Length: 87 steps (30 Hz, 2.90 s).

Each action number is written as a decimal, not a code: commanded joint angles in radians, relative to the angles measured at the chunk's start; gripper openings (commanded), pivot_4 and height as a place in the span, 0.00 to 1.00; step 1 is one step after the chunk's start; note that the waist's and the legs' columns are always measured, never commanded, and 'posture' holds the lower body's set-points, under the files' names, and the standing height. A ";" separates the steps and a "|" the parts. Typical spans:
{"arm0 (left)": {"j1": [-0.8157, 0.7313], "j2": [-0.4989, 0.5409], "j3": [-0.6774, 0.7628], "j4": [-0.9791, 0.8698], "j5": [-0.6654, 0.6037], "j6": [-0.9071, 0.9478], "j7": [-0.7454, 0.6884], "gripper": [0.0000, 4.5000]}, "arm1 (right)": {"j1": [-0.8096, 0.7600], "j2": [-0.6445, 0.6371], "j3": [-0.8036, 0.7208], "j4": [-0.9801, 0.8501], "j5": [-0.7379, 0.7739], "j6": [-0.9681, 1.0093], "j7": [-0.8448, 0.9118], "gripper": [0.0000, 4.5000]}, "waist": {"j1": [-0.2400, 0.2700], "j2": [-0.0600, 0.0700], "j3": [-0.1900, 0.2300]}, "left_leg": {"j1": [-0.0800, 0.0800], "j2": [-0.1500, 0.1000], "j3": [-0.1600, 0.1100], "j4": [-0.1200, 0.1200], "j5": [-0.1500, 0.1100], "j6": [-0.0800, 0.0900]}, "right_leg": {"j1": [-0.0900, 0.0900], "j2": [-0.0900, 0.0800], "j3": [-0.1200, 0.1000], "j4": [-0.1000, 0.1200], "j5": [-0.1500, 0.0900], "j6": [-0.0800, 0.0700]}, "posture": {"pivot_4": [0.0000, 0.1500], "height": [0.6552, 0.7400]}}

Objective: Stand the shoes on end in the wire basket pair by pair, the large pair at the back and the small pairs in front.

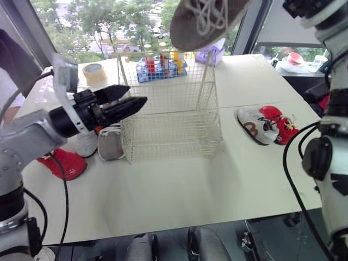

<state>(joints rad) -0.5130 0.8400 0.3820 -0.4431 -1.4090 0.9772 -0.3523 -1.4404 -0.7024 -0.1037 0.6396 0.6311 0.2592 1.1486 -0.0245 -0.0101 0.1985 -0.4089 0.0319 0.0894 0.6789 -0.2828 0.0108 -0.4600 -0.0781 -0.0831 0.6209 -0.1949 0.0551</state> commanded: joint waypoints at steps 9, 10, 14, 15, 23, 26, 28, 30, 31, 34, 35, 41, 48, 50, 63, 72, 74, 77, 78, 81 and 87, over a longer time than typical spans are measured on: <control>0.218 0.005 0.093 -0.070 -0.027 -0.051 -0.018 0.97 | -0.168 0.058 0.124 0.380 -0.314 -0.305 0.318 0.36 | 0.014 -0.001 0.000 | -0.003 -0.002 0.001 0.003 0.002 -0.004 | 0.001 -0.003 0.000 -0.003 0.000 0.000 | 1.00 1.00; 0.226 0.008 0.095 -0.072 -0.022 -0.056 -0.023 0.97 | -0.178 0.063 0.126 0.418 -0.339 -0.338 0.315 0.36 | 0.013 -0.001 0.000 | -0.003 -0.002 0.001 0.003 0.003 -0.005 | 0.001 -0.003 0.000 -0.004 0.000 0.000 | 1.00 1.00; 0.233 0.010 0.089 -0.078 -0.015 -0.066 -0.022 0.97 | -0.201 0.077 0.123 0.543 -0.412 -0.381 0.305 0.36 | 0.013 -0.001 0.000 | -0.004 -0.002 0.001 0.003 0.003 -0.006 | 0.001 -0.003 0.000 -0.005 0.000 0.000 | 1.00 1.00; 0.233 0.010 0.087 -0.079 -0.014 -0.069 -0.019 0.97 | -0.204 0.080 0.118 0.564 -0.423 -0.381 0.302 0.36 | 0.014 -0.001 0.000 | -0.004 -0.002 0.001 0.003 0.003 -0.006 | 0.001 -0.003 0.000 -0.005 0.000 0.000 | 1.00 1.00; 0.228 0.010 0.075 -0.076 -0.006 -0.081 0.000 0.99 | -0.200 0.107 0.054 0.651 -0.455 -0.325 0.253 0.47 | 0.013 -0.001 0.000 | -0.003 -0.002 0.000 0.003 0.003 -0.007 | 0.002 -0.003 -0.001 -0.004 0.000 0.000 | 1.00 1.00; 0.236 0.009 0.079 -0.081 -0.006 -0.081 0.009 1.00 | -0.195 0.114 0.033 0.653 -0.461 -0.331 0.252 0.80 | 0.010 -0.001 0.000 | -0.002 -0.001 0.000 0.003 0.003 -0.007 | 0.002 -0.003 -0.001 -0.003 0.000 0.000 | 1.00 1.00; 0.243 0.009 0.081 -0.084 -0.005 -0.081 0.013 1.00 | -0.197 0.115 0.020 0.653 -0.464 -0.333 0.254 0.99 | 0.009 -0.001 0.000 | -0.002 -0.001 0.000 0.003 0.004 -0.007 | 0.002 -0.003 0.000 -0.003 0.000 0.000 | 1.00 1.00; 0.247 0.008 0.082 -0.085 -0.005 -0.082 0.018 1.00 | -0.202 0.112 0.010 0.650 -0.469 -0.334 0.255 0.99 | 0.007 -0.001 0.000 | -0.002 -0.001 0.000 0.003 0.004 -0.007 | 0.001 -0.003 0.000 -0.003 0.000 0.000 | 1.00 1.00; 0.248 0.007 0.082 -0.085 -0.007 -0.082 0.020 1.00 | -0.206 0.108 0.006 0.647 -0.470 -0.330 0.265 0.99 | 0.007 -0.001 0.000 | -0.002 -0.001 0.000 0.003 0.004 -0.008 | 0.001 -0.003 0.000 -0.002 0.000 0.000 | 1.00 1.00; 0.249 0.005 0.078 -0.081 -0.006 -0.084 0.024 1.00 | -0.214 0.098 -0.003 0.641 -0.476 -0.336 0.273 0.99 | 0.008 -0.001 0.000 | -0.002 -0.001 0.001 0.003 0.004 -0.008 | 0.001 -0.003 0.000 -0.002 0.000 0.000 | 1.00 1.00; 0.249 0.005 0.075 -0.080 -0.004 -0.085 0.023 1.00 | -0.216 0.095 -0.005 0.639 -0.480 -0.342 0.275 0.99 | 0.008 -0.001 0.000 | -0.002 -0.001 0.001 0.003 0.004 -0.008 | 0.001 -0.003 0.000 -0.002 0.000 0.000 | 1.00 1.00; 0.254 0.025 0.097 -0.045 0.012 -0.083 0.005 1.00 | -0.228 0.033 0.000 0.615 -0.494 -0.306 0.356 0.99 | 0.012 -0.001 0.000 | -0.002 -0.001 0.001 0.003 0.004 -0.008 | 0.001 -0.003 0.000 -0.002 0.001 0.000 | 1.00 1.00; 0.211 0.033 0.096 0.031 0.056 -0.101 -0.010 1.00 | -0.226 -0.030 -0.025 0.602 -0.500 -0.367 0.255 0.99 | 0.010 -0.001 0.000 | -0.002 -0.001 0.001 0.003 0.004 -0.008 | 0.001 -0.003 0.000 -0.002 0.000 0.000 | 1.00 1.00; 0.139 0.040 0.112 0.130 0.095 -0.118 0.049 1.00 | -0.254 -0.057 -0.051 0.590 -0.475 -0.350 0.264 0.99 | 0.010 -0.001 0.000 | -0.002 -0.001 0.001 0.003 0.004 -0.008 | 0.001 -0.003 0.000 -0.002 0.000 0.000 | 1.00 1.00; -0.598 0.102 -0.358 0.989 0.712 -0.095 -0.106 1.00 | 0.237 -0.164 0.052 -0.580 -0.043 0.451 0.419 0.99 | 0.031 -0.004 -0.002 | 0.001 -0.003 0.002 0.004 0.004 -0.009 | 0.007 -0.003 -0.005 -0.001 0.001 0.000 | 1.00 1.00; -0.971 -0.112 -0.522 1.615 1.109 -0.280 -0.261 1.00 | 0.615 -0.202 0.027 -1.031 -0.018 0.589 0.114 0.99 | 0.037 -0.007 -0.001 | -0.004 -0.005 0.004 0.005 0.004 -0.007 | 0.001 -0.003 -0.004 -0.002 0.001 0.000 | 1.00 1.00; -0.986 -0.149 -0.505 1.680 1.148 -0.331 -0.254 1.00 | 0.670 -0.198 0.008 -1.077 -0.008 0.598 0.057 0.99 | 0.036 -0.007 -0.001 | -0.004 -0.005 0.005 0.005 0.003 -0.007 | 0.001 -0.003 -0.004 -0.002 0.001 0.000 | 1.00 1.00; -0.984 -0.190 -0.496 1.736 1.212 -0.392 -0.246 1.00 | 0.715 -0.185 -0.023 -1.128 0.024 0.624 -0.022 0.99 | 0.034 -0.008 -0.001 | -0.004 -0.005 0.006 0.005 0.003 -0.007 | -0.001 -0.004 -0.003 -0.001 0.001 0.000 | 1.00 1.00; -0.974 -0.208 -0.500 1.752 1.240 -0.417 -0.227 1.00 | 0.722 -0.176 -0.039 -1.145 0.044 0.639 -0.053 0.99 | 0.035 -0.008 -0.001 | -0.004 -0.004 0.006 0.005 0.003 -0.006 | -0.001 -0.003 -0.003 -0.001 0.001 0.000 | 1.00 1.00; -0.945 -0.256 -0.484 1.783 1.287 -0.463 -0.175 1.00 | 0.721 -0.150 -0.080 -1.176 0.096 0.670 -0.137 0.99 | 0.036 -0.008 -0.001 | -0.004 -0.004 0.005 0.006 0.001 -0.002 | -0.001 -0.003 -0.003 0.001 0.001 0.000 | 1.00 1.00; -0.895 -0.316 -0.420 1.804 1.336 -0.522 -0.115 0.49 | 0.724 -0.140 -0.111 -1.205 0.151 0.691 -0.244 1.00 | 0.037 -0.010 -0.002 | -0.004 -0.004 0.005 0.007 0.000 -0.001 | 0.000 -0.004 -0.003 0.002 0.001 0.000 | 1.00 1.00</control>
<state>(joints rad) -1.4146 0.5248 -0.0546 1.3577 -0.0983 0.4749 -0.4826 -0.7083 -0.8396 -0.1752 -0.5324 0.7577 0.9534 0.9301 0.0129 -0.0196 0.1966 -0.4128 0.0279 0.0941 0.6855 -0.2829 0.0104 -0.4603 -0.0823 -0.0864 0.6227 -0.1941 0.0554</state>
